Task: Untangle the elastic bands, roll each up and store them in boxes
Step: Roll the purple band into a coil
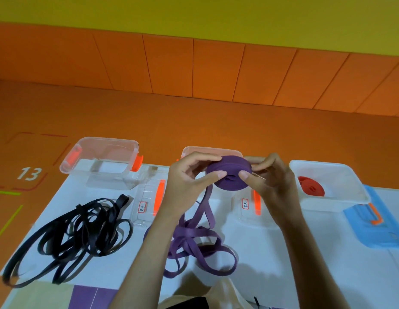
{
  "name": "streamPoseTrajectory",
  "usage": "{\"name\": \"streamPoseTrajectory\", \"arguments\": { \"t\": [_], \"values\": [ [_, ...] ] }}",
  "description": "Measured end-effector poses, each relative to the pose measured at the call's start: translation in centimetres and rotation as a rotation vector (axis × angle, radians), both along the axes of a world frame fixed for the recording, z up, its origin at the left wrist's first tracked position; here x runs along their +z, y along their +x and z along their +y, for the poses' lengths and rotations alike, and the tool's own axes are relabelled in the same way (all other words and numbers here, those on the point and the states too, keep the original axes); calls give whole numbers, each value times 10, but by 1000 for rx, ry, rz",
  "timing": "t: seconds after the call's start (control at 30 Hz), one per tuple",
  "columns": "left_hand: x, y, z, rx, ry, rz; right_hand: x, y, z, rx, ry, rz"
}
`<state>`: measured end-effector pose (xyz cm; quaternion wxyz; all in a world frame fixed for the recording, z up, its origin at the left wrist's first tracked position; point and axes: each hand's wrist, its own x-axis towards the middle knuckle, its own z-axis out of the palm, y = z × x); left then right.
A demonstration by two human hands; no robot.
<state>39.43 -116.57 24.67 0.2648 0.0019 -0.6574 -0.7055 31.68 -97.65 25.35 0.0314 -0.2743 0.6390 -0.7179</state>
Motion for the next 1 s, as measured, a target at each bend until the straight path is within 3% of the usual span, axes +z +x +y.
{"name": "streamPoseTrajectory", "arguments": {
  "t": [0.3, 0.43, 0.57, 0.83, 1.0],
  "values": [
    [1, -2, -1, -93, -16, -38, 0, -3, 13, 8, 20, 30],
    [-2, -2, 0, -74, -69, -25, -2, -6, 14, 82, 196, 36],
    [-4, -3, 6, -101, -118, -66, -2, -8, 14, -71, 373, 125],
    [-11, -1, 0, -112, -14, -108, 1, -4, 12, -94, 158, 115],
    [-2, -1, 5, -36, -56, -24, 14, -12, 13, 44, 347, 187]
  ]
}}
